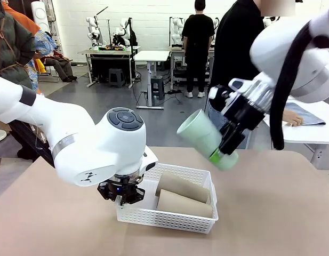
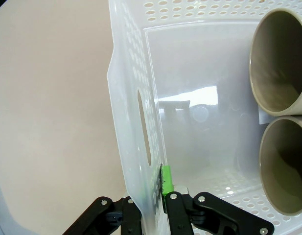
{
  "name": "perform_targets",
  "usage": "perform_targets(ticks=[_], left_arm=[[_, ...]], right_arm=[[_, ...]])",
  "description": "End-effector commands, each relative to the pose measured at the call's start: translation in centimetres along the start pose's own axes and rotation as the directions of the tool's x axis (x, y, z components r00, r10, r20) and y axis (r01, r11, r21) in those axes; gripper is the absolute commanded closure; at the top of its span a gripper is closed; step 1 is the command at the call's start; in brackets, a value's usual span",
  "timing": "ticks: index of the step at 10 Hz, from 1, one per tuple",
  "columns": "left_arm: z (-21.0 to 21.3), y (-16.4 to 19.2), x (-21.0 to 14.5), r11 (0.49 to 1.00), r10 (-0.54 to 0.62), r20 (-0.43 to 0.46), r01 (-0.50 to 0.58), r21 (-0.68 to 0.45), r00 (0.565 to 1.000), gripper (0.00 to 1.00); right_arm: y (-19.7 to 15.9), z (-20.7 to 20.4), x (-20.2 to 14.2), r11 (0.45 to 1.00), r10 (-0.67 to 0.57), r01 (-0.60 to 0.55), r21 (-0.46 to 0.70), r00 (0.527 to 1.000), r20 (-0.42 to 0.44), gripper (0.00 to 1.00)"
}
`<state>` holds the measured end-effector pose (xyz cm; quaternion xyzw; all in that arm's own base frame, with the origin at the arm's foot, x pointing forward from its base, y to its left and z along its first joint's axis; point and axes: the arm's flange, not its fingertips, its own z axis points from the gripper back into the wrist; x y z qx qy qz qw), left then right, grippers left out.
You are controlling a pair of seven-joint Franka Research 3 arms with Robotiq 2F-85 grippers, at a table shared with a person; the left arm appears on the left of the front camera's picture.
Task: Clean and organize the cups into the basket.
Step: Pick up the Reusable plastic cup from the right side of the table and stack it inside the Organizing basket in the center of the table.
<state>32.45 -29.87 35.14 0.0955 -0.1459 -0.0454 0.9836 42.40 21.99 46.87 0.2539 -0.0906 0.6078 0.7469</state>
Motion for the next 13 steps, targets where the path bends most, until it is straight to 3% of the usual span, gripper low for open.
perform_targets(ticks=[1, 5, 13], left_arm=[[-0.1, 0.0, -0.3, 1.0, -0.007, 0.012, 0.007, 0.014, 1.0, 1.0], [-0.1, 0.0, -0.3, 1.0, -0.007, 0.012, 0.007, 0.014, 1.0, 1.0], [-0.1, 0.0, -0.3, 1.0, -0.007, 0.012, 0.007, 0.014, 1.0, 1.0]], right_arm=[[-1.9, -2.3, 0.4, 0.998, -0.037, 0.043, 0.049, 0.994, -0.104, 0.19], [-1.6, -6.5, 0.8, 0.994, 0.009, 0.011, 0.104, 0.983, -0.183, 0.19], [-4.0, -11.1, 1.5, 0.97, 0.054, -0.017, 0.244, 0.988, -0.146, 0.19]])
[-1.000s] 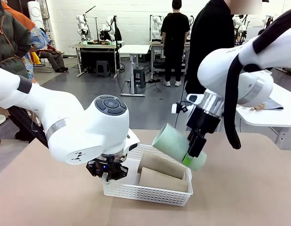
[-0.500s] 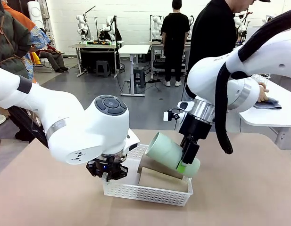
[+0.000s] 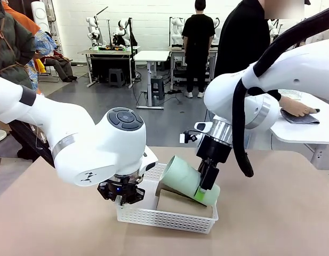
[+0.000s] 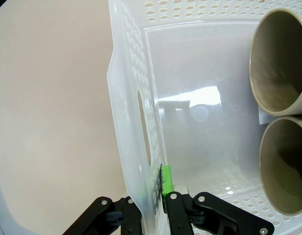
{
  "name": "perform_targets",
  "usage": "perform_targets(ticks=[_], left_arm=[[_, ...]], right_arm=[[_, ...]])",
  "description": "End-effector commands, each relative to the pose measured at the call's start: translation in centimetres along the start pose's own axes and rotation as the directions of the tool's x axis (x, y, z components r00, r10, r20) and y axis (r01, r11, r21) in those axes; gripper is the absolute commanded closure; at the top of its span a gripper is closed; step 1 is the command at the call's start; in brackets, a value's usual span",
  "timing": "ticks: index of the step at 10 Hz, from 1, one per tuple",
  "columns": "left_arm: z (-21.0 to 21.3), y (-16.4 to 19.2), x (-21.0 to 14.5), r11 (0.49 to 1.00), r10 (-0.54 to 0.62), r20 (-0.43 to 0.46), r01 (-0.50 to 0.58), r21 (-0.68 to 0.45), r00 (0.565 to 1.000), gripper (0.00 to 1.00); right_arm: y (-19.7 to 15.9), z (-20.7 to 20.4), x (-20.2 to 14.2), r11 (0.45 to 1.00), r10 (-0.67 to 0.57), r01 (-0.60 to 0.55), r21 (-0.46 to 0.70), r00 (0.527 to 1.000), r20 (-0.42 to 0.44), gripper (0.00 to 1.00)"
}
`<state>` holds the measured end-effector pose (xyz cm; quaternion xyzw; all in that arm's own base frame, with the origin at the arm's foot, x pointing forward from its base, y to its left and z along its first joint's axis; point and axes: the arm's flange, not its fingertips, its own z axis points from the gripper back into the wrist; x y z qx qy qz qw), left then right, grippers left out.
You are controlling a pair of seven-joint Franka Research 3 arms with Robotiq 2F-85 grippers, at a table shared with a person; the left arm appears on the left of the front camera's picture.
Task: Clean and organize the cups into the basket.
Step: Pick up the Reusable plastic cup from the right side of the table and stack it inside the Organizing basket in the center of the table.
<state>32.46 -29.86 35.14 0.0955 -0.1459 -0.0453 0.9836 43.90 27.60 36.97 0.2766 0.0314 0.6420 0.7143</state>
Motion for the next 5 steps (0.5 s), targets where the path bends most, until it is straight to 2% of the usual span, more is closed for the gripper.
perform_targets(ticks=[1, 2, 3, 4, 5], left_arm=[[-0.14, 0.0, -0.29, 1.0, -0.007, 0.012, 0.007, 0.014, 1.0, 1.0], [-0.14, 0.0, -0.29, 1.0, -0.007, 0.012, 0.007, 0.014, 1.0, 1.0], [-0.14, 0.0, -0.29, 1.0, -0.007, 0.012, 0.007, 0.014, 1.0, 1.0], [-0.14, 0.0, -0.29, 1.0, -0.007, 0.012, 0.007, 0.014, 1.0, 1.0], [-0.14, 0.0, -0.29, 1.0, -0.007, 0.012, 0.007, 0.014, 1.0, 1.0]], right_arm=[[-1.07, -0.31, 0.68, 0.999, 0.014, -0.014, 0.048, 1.0, 0.013, 0.19], [-1.4, -0.57, 0.6, 0.999, 0.018, -0.018, 0.049, 1.0, 0.01, 0.19], [-1.55, -0.65, 0.6, 0.998, 0.012, -0.012, 0.055, 1.0, 0.013, 0.14], [-1.58, -0.64, 0.62, 0.998, 0.01, -0.011, 0.057, 1.0, 0.015, 0.0], [-1.66, -0.68, 0.64, 0.998, 0.01, -0.011, 0.058, 1.0, 0.012, 0.0]])
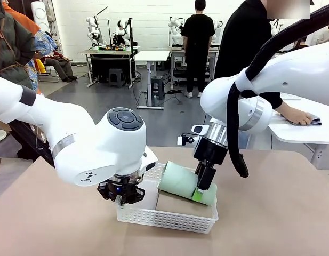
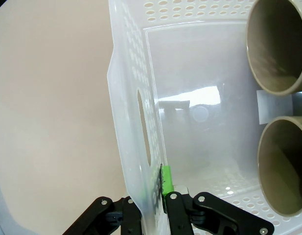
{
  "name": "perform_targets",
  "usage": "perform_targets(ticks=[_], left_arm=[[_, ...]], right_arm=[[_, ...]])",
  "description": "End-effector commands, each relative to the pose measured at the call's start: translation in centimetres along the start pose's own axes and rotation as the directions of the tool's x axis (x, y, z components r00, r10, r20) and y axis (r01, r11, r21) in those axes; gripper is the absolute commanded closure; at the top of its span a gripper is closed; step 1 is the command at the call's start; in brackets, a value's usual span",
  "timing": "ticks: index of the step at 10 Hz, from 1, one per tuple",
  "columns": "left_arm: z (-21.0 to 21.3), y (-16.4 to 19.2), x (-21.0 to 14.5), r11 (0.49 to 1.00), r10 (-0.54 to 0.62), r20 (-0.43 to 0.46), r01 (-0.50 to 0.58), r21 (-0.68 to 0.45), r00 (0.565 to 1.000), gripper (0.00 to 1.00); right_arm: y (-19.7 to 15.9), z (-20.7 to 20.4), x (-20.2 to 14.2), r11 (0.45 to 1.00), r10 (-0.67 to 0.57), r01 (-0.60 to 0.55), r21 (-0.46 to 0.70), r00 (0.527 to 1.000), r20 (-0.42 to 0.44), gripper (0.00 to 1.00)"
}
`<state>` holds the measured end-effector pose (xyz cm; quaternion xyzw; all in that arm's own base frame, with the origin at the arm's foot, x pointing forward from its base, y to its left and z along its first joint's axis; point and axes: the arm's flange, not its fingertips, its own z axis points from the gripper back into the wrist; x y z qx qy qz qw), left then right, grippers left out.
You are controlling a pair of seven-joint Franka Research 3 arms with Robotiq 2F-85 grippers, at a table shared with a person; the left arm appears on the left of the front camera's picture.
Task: Clean and organize the cups into the basket.
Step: Pick up the Reusable plastic cup from the right side of the table and stack it inside the Organizing basket in the center of the table.
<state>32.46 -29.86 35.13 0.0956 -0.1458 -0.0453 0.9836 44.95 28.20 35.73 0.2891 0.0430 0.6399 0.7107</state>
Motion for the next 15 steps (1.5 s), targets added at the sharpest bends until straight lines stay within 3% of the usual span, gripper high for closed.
perform_targets(ticks=[1, 4, 5, 7, 10, 12, 13, 15], left_arm=[[-0.1, 0.0, -0.3, 1.0, -0.007, 0.012, 0.007, 0.014, 1.0, 1.0], [-0.1, 0.0, -0.3, 1.0, -0.007, 0.012, 0.007, 0.014, 1.0, 1.0], [-0.1, 0.0, -0.3, 1.0, -0.007, 0.012, 0.007, 0.014, 1.0, 1.0], [-0.1, 0.0, -0.3, 1.0, -0.007, 0.012, 0.007, 0.014, 1.0, 1.0], [-0.1, 0.0, -0.3, 1.0, -0.007, 0.012, 0.007, 0.014, 1.0, 1.0], [-0.1, 0.0, -0.3, 1.0, -0.007, 0.012, 0.007, 0.014, 1.0, 1.0], [-0.1, 0.0, -0.3, 1.0, -0.007, 0.012, 0.007, 0.014, 1.0, 1.0], [-0.1, 0.0, -0.3, 1.0, -0.007, 0.012, 0.007, 0.014, 1.0, 1.0]], right_arm=[[-0.2, 0.2, 0.3, 1.0, 0.013, -0.013, 0.022, 1.0, 0.013, 0.0], [0.5, 1.5, 0.3, 0.999, 0.036, -0.036, 0.0, 0.998, 0.05, 0.0], [1.4, 4.0, -0.3, 0.998, 0.06, -0.057, -0.03, 0.992, 0.11, 0.0], [3.1, 11.3, -3.4, 0.99, 0.108, -0.071, -0.124, 0.94, 0.323, 0.0], [6.0, 19.7, -12.8, 0.981, 0.169, -0.073, -0.182, 0.787, 0.593, 0.0], [6.1, 23.0, -21.9, 0.982, 0.189, -0.132, -0.136, 0.614, 0.766, 0.0], [5.0, 23.5, -27.1, 0.98, 0.187, -0.156, -0.122, 0.517, 0.835, 0.0], [3.4, 21.8, -33.2, 0.972, 0.189, -0.21, -0.103, 0.447, 0.874, 0.0]])
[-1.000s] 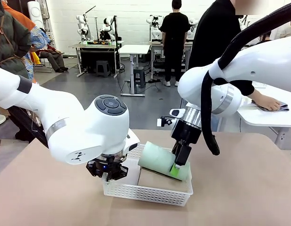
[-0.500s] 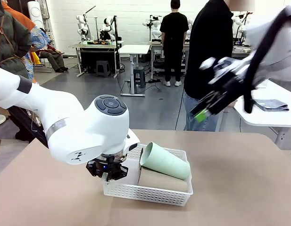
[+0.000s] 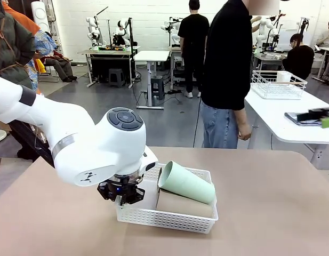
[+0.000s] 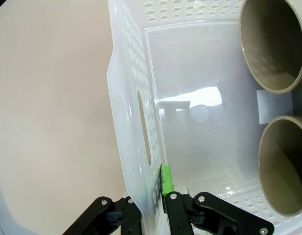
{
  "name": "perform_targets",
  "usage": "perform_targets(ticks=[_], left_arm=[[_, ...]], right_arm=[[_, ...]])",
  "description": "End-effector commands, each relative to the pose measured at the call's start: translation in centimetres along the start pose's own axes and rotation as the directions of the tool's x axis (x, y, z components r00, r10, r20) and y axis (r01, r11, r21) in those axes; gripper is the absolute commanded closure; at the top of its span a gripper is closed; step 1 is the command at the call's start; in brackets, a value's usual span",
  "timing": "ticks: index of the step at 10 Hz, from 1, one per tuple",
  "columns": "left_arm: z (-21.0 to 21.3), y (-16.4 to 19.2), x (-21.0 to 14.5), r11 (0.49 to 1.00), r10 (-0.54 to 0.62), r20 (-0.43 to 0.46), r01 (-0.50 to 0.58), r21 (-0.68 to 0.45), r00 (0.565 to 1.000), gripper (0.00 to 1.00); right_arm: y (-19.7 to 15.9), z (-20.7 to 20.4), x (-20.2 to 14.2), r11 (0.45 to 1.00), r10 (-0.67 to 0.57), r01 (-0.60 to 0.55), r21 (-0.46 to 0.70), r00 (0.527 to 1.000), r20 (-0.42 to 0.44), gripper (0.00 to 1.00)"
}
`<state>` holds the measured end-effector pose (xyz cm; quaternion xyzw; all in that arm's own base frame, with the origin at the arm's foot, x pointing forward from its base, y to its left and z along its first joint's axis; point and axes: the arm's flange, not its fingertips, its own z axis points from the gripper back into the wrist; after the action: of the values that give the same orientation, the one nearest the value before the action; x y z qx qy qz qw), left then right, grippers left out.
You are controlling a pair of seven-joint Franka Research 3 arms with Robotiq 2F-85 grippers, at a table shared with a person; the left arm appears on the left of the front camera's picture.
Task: Clean and organize the cups into the basket.
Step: Pick up the Reusable plastic cup from the right side of the table and stack it inside the Organizing basket in the center of the table.
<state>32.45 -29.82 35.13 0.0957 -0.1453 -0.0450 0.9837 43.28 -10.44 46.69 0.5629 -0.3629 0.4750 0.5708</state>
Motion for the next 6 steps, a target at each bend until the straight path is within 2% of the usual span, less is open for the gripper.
perform_targets(ticks=[1, 2, 4, 5, 6], left_arm=[[-0.1, 0.0, -0.3, 1.0, -0.007, 0.013, 0.007, 0.013, 1.0, 1.0], [-0.1, 0.0, -0.3, 1.0, -0.007, 0.013, 0.007, 0.013, 1.0, 1.0], [-0.1, 0.0, -0.3, 1.0, -0.007, 0.013, 0.007, 0.013, 1.0, 1.0], [-0.1, 0.0, -0.3, 1.0, -0.007, 0.013, 0.007, 0.013, 1.0, 1.0], [-0.1, 0.0, -0.3, 1.0, -0.007, 0.013, 0.007, 0.013, 1.0, 1.0]], right_arm=[[-2.3, 1.1, -2.7, 0.998, 0.028, -0.03, 0.054, 0.999, 0.033, 0.0], [-1.6, 1.5, -4.3, 0.996, 0.086, -0.086, -0.003, 0.996, 0.027, 0.0], [-0.9, 1.1, -6.5, 0.977, 0.143, -0.15, -0.154, 0.988, -0.057, 0.0], [-0.7, 0.6, -6.8, 0.942, 0.16, -0.184, -0.281, 0.981, -0.106, 0.0], [-2.1, 2.4, -6.1, 0.992, 0.107, -0.105, -0.075, 0.994, 0.016, 0.0]])
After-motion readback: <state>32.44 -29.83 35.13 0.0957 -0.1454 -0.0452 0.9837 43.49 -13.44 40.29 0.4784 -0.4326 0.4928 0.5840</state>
